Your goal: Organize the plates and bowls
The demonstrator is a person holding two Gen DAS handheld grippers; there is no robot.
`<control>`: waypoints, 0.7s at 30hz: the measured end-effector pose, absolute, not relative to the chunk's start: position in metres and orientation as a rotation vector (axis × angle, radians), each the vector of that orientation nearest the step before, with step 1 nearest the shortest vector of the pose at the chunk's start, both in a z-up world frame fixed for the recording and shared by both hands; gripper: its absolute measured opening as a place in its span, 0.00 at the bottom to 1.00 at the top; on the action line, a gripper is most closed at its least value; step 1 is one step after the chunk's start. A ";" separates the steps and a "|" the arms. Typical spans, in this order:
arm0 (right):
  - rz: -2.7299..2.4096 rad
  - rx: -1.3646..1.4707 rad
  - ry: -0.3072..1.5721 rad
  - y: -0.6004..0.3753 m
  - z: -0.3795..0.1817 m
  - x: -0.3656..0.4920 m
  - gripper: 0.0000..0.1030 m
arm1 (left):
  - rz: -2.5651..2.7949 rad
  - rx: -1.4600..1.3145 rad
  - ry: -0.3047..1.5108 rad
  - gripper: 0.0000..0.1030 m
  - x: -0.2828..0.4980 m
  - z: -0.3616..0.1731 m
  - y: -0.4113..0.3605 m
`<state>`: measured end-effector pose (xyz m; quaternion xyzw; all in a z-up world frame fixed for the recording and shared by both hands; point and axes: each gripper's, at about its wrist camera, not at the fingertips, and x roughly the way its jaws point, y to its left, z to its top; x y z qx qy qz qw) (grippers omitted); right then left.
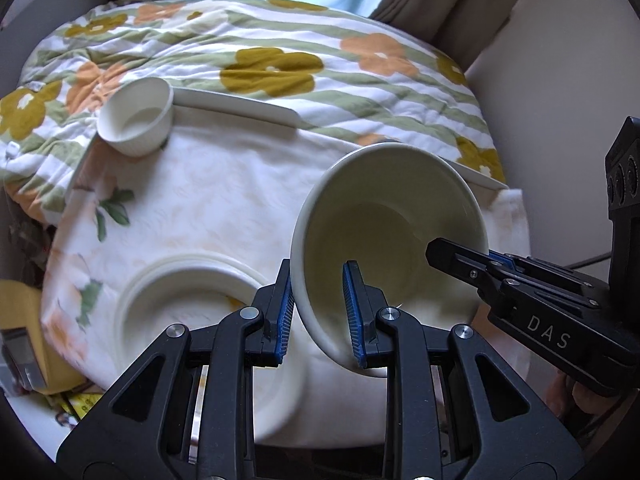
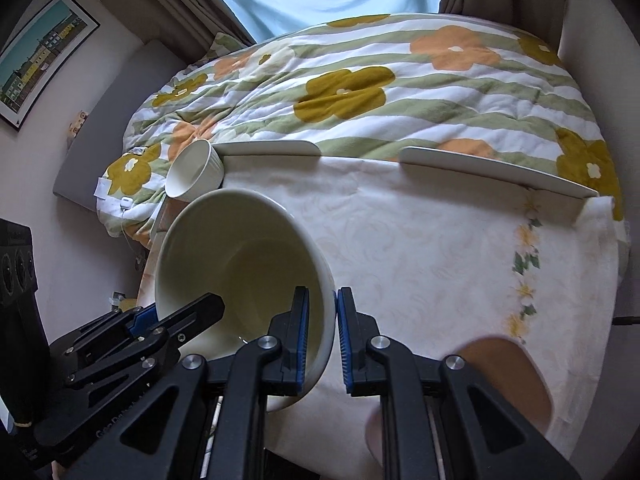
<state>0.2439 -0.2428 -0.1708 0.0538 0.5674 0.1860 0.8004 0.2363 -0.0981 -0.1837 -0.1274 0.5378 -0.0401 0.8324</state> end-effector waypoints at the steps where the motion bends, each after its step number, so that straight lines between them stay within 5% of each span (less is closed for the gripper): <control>1: 0.396 0.111 1.214 -0.252 -0.169 0.237 0.13 | -0.091 -0.275 1.140 0.20 0.229 -0.182 -0.110; 21: 0.223 0.277 1.354 -0.396 -0.225 0.169 0.12 | -0.281 -0.141 1.353 0.20 0.195 -0.240 -0.253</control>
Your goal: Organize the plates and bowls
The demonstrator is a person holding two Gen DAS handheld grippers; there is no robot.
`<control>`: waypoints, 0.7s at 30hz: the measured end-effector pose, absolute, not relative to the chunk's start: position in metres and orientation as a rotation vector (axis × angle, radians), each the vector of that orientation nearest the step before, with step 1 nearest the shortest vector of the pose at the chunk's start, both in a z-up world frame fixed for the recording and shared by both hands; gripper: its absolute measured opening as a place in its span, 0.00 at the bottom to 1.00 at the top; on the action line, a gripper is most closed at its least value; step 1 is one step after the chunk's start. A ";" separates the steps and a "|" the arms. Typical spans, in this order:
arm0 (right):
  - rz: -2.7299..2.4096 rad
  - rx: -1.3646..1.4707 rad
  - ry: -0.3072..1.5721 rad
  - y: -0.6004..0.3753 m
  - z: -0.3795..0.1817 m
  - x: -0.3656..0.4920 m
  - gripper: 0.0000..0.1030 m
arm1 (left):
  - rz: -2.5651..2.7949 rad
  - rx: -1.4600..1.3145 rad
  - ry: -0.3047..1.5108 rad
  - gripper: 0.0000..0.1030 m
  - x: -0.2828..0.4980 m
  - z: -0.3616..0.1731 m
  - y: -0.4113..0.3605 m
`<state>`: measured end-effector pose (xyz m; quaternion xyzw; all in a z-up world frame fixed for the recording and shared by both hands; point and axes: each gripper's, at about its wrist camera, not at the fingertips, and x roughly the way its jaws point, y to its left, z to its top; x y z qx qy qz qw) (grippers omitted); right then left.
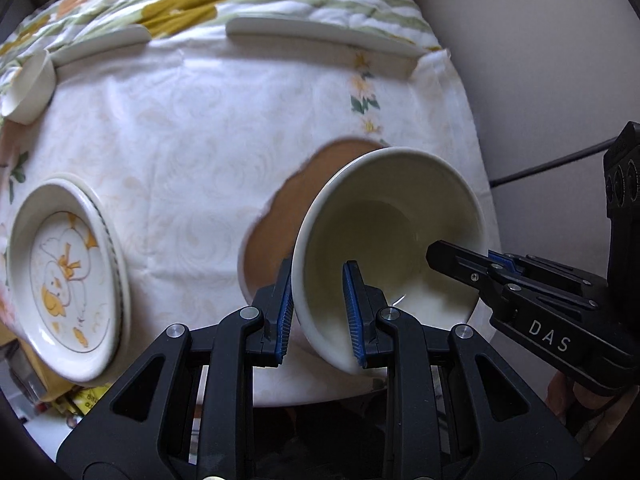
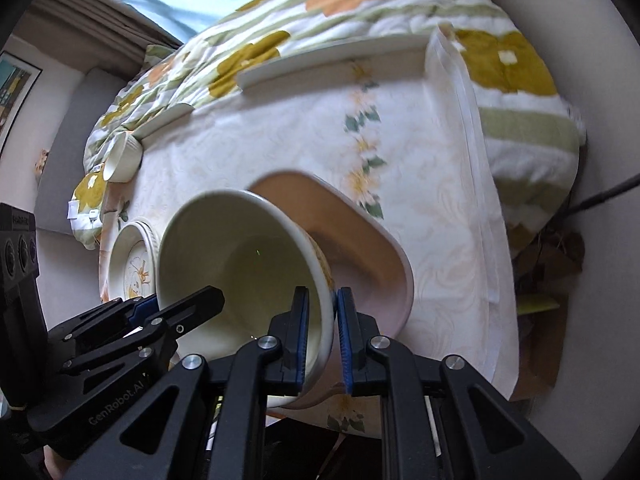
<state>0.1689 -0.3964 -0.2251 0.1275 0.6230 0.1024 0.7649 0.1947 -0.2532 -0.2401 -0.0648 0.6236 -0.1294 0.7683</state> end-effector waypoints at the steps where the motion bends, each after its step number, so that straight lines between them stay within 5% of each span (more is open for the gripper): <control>1: 0.218 0.275 1.358 -0.396 -0.229 0.169 0.12 | -0.282 -0.135 1.364 0.20 0.195 -0.244 -0.254; 21: 0.200 0.223 1.366 -0.393 -0.249 0.177 0.12 | -0.273 -0.013 1.426 0.20 0.214 -0.284 -0.265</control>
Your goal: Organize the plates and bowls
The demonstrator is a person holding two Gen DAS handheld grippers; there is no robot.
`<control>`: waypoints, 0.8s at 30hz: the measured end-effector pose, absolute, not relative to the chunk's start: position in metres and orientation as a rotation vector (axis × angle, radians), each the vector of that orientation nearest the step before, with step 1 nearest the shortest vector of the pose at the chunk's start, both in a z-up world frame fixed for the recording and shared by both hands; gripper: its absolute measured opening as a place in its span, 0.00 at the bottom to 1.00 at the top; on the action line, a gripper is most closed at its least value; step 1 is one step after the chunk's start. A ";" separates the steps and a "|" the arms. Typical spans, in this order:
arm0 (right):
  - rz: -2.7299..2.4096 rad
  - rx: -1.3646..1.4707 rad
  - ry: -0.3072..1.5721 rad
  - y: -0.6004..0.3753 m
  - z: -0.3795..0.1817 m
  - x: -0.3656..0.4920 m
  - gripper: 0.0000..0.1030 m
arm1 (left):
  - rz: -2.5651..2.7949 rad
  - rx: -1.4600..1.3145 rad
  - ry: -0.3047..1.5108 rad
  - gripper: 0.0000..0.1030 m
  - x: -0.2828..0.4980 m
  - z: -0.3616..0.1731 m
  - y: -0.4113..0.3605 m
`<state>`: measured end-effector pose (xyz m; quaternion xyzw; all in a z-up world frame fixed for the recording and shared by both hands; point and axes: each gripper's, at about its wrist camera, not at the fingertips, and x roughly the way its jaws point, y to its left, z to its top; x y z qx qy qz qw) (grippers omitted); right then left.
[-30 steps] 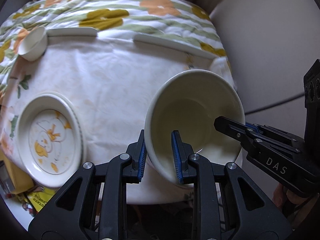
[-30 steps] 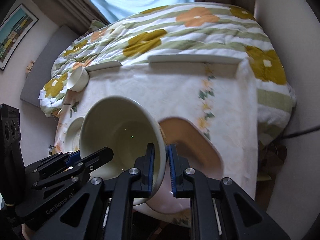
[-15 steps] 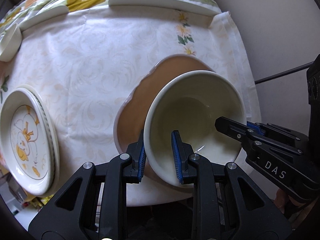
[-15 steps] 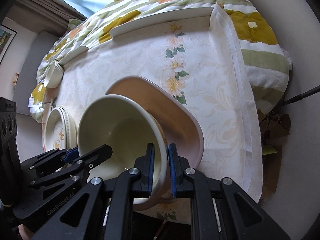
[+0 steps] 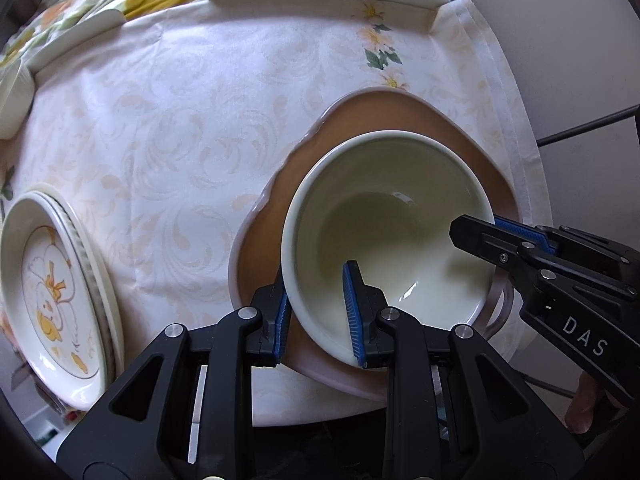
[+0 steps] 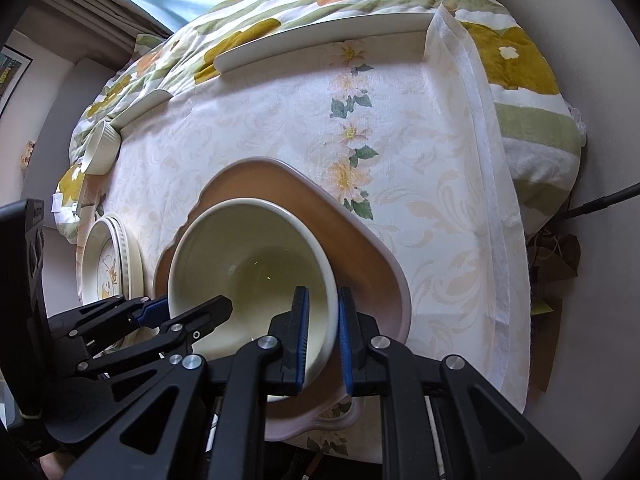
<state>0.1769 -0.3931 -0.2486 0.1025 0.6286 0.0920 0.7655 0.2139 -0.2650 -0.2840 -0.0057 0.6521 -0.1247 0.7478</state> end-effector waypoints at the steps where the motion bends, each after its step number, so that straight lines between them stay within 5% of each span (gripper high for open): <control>1: 0.199 0.224 1.366 -0.393 -0.249 0.177 0.12 | -0.270 -0.002 1.423 0.20 0.214 -0.284 -0.266; 13: 0.196 0.259 1.323 -0.401 -0.234 0.171 0.13 | -0.251 0.001 1.389 0.24 0.210 -0.269 -0.264; 15: 0.189 0.272 1.311 -0.407 -0.228 0.169 0.13 | -0.253 0.006 1.358 0.39 0.207 -0.259 -0.264; 17: 0.183 0.281 1.293 -0.411 -0.220 0.165 0.13 | -0.286 -0.026 1.326 0.81 0.203 -0.250 -0.265; 18: 0.181 0.283 1.285 -0.413 -0.216 0.164 0.13 | -0.277 -0.019 1.309 0.87 0.201 -0.244 -0.266; 24: 0.206 0.276 1.192 -0.420 -0.178 0.155 0.13 | -0.239 0.008 1.208 0.89 0.185 -0.210 -0.258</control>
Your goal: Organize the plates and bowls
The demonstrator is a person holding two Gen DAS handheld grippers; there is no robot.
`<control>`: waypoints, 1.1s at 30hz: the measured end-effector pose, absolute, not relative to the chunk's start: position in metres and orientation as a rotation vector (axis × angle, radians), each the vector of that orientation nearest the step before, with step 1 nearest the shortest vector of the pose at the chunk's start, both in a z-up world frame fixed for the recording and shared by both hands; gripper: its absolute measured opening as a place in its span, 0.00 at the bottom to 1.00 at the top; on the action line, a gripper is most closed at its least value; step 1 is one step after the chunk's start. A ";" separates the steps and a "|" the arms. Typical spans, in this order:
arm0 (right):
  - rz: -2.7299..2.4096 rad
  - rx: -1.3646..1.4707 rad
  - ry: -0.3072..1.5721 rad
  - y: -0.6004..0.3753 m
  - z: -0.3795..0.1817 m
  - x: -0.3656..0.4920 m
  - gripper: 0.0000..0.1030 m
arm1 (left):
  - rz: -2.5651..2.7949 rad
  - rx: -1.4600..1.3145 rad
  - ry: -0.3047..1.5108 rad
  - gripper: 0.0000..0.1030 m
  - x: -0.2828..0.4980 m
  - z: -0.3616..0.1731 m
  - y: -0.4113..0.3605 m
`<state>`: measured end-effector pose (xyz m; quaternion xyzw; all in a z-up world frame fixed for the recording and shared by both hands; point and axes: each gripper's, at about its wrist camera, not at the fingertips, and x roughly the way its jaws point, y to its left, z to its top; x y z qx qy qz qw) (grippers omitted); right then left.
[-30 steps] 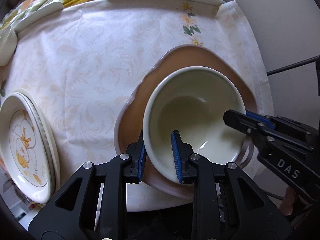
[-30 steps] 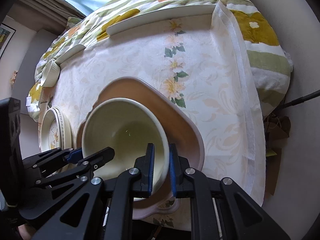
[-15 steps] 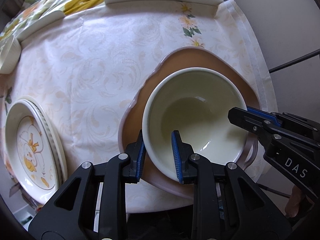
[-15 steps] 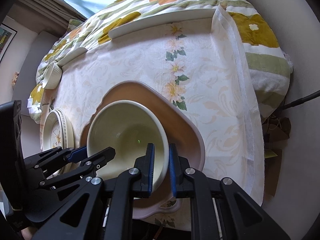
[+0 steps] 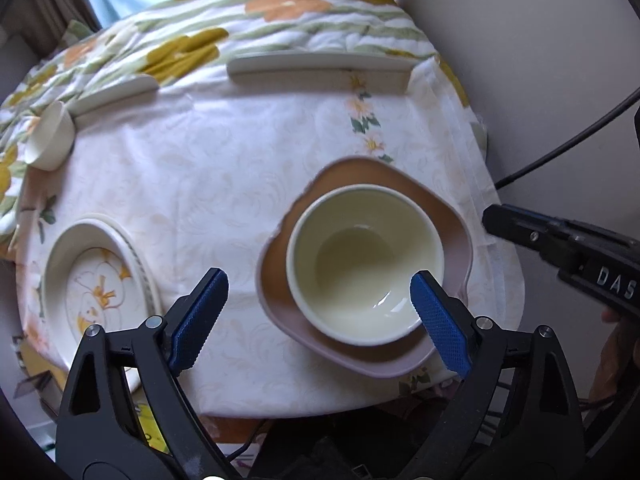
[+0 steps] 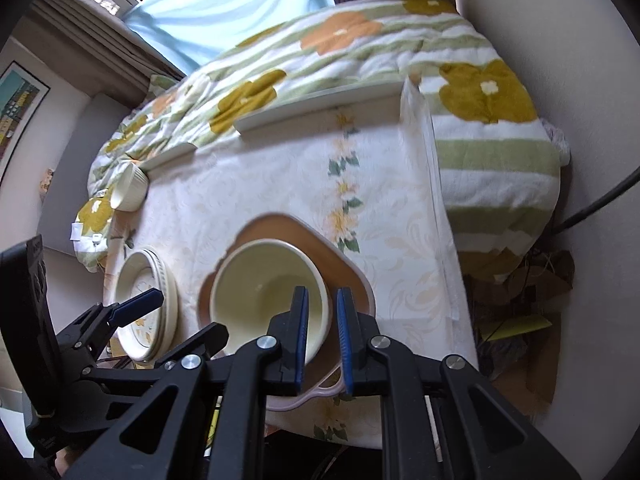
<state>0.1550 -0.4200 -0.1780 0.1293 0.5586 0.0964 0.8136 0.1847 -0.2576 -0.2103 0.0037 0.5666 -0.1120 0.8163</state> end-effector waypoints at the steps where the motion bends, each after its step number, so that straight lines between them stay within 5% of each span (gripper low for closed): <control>1: 0.217 0.271 1.176 -0.420 -0.172 0.155 0.13 | -0.224 0.004 1.179 0.89 0.181 -0.201 -0.251; 11: 0.455 0.157 1.001 -0.352 -0.107 0.174 0.17 | 0.009 -0.089 0.864 0.90 0.156 -0.113 -0.148; 12: 0.483 0.144 0.988 -0.340 -0.103 0.178 0.34 | 0.043 -0.092 0.828 0.93 0.155 -0.105 -0.134; 14: 0.531 0.116 0.960 -0.316 -0.097 0.186 0.93 | 0.093 -0.096 0.789 1.00 0.156 -0.096 -0.110; 15: 0.559 0.100 0.939 -0.302 -0.095 0.191 0.96 | 0.112 -0.100 0.781 1.00 0.159 -0.094 -0.097; 33: 0.606 0.052 1.074 -0.095 -0.149 0.331 0.96 | 0.211 -0.371 0.924 0.99 0.273 -0.169 0.126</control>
